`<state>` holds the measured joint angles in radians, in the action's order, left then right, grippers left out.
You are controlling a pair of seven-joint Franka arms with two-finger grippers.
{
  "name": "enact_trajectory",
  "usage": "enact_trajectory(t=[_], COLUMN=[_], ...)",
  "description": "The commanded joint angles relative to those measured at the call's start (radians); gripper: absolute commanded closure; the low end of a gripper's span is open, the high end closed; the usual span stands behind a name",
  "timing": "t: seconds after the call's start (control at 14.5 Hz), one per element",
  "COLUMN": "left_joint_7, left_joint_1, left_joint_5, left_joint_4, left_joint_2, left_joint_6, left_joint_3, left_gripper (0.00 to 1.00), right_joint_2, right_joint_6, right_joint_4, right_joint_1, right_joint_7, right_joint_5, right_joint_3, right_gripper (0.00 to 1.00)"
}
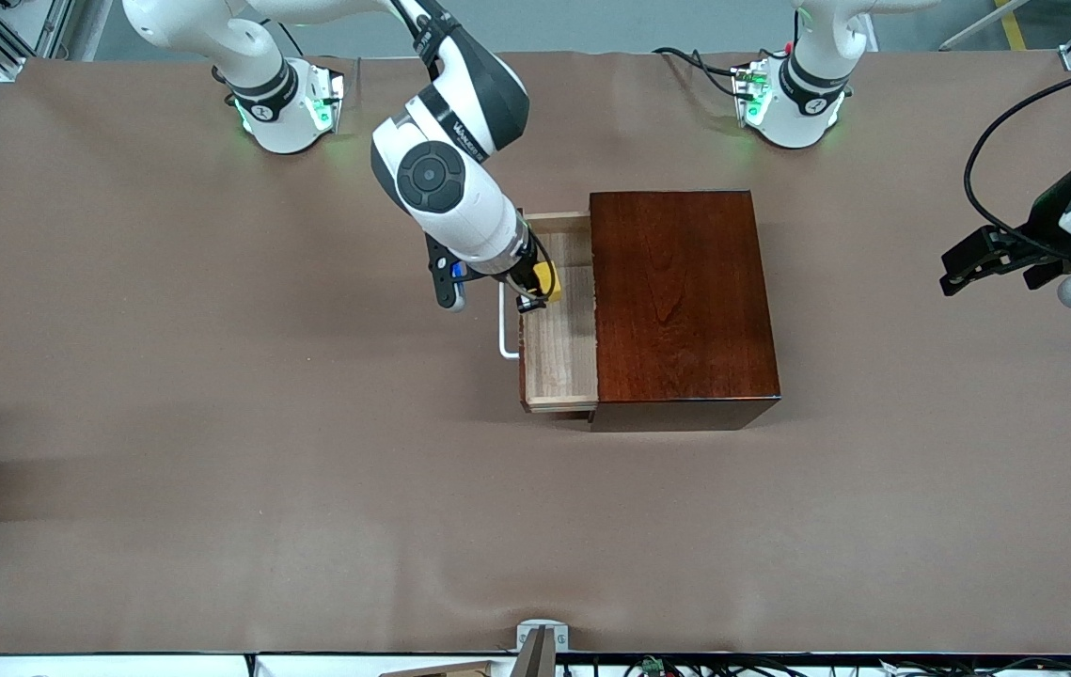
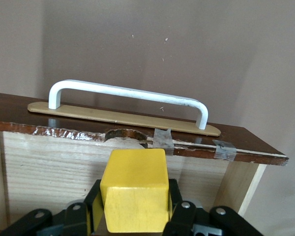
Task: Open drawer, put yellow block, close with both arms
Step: 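Lower the yellow cube into the drawer with the right gripper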
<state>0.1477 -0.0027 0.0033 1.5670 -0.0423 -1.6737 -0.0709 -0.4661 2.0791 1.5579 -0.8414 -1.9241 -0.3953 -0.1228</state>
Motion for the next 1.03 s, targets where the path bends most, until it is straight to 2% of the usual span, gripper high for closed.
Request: enact_trajectory(t=[0.0, 0.21, 0.34, 0.69, 0.96], left_joint_7=[0.003, -0.010, -0.001, 0.006, 0.003], left_joint_1=[-0.003, -0.003, -0.005, -0.010, -0.006], left_joint_5=[-0.017, -0.019, -0.017, -0.017, -0.017], left_joint_4=[-0.033, -0.028, -0.025, -0.024, -0.025], left_joint_2=[-0.015, -0.016, -0.015, -0.016, -0.010], left_joint_6=[0.008, 0.009, 0.014, 0.014, 0.014], left_joint_3=[0.002, 0.002, 0.000, -0.013, -0.023], left_gripper=[0.00, 0.00, 0.00, 0.00, 0.00], right_joint_2=[-0.020, -0.031, -0.032, -0.035, -0.078], right_joint_6=[0.025, 0.027, 0.024, 0.016, 0.025], right_joint_4=[-0.013, -0.016, -0.024, -0.064, -0.061], right_joint_1=[-0.014, -0.016, -0.008, 0.004, -0.021], right_joint_7=[-0.035, -0.038, -0.038, -0.047, -0.052], right_joint_5=[-0.022, -0.034, -0.078, -0.086, -0.082], right_joint_3=[-0.011, -0.011, -0.011, -0.012, -0.014], right_gripper=[1.00, 1.00, 1.00, 1.00, 1.00])
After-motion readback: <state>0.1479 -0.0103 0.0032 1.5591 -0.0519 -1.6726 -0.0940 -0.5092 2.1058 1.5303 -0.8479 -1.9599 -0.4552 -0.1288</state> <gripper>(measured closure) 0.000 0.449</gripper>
